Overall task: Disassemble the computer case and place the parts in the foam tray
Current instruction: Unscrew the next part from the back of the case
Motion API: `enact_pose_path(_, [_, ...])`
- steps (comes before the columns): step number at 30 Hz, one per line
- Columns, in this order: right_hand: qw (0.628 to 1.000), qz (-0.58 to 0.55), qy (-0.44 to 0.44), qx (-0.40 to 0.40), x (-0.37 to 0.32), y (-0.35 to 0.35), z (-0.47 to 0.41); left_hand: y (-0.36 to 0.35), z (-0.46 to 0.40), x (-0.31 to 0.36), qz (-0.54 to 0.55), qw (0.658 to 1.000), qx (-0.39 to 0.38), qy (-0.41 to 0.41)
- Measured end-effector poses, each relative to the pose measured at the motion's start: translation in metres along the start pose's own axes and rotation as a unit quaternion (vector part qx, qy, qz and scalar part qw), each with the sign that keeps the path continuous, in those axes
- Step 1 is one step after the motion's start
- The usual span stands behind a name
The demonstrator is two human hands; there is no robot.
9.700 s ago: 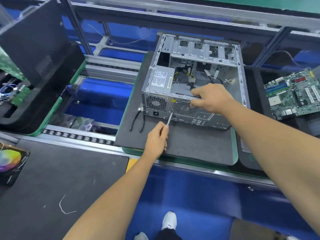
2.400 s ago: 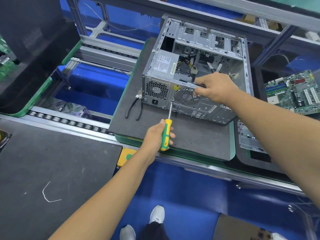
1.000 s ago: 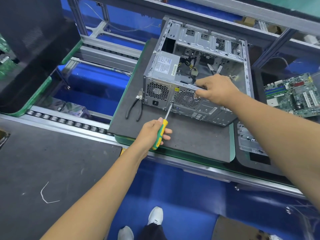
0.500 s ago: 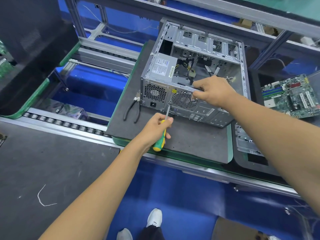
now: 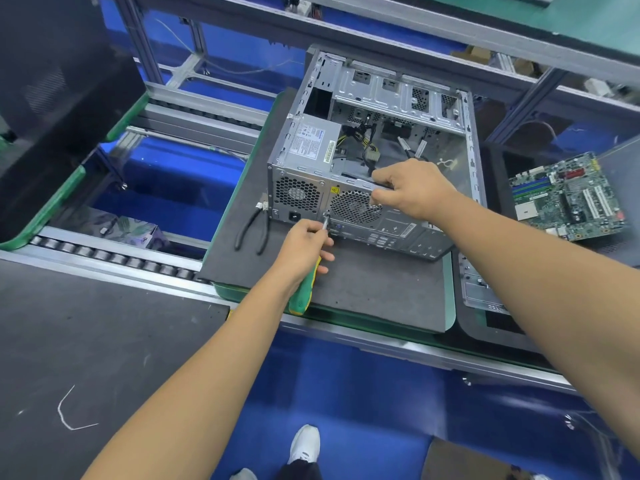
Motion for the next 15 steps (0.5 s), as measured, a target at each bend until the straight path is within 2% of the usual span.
enact_pose_path(7, [1.000, 0.001, -0.001, -0.002, -0.001, 0.000, -0.001, -0.004, -0.015, 0.005, 0.061, 0.994, 0.087, 0.000])
enact_pose_path(15, [1.000, 0.008, -0.002, -0.005, -0.002, 0.000, -0.001, -0.004, -0.014, 0.005, 0.051, 0.993, 0.110, -0.017])
Point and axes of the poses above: each hand's wrist, its own z-axis away from the middle knuckle, its own y-axis out of the back of the hand, x = y × z, the point moved 8 cm from there along -z, towards the middle knuckle, and after that the axes turned 6 degrees about -z, right-handed, at the moved point
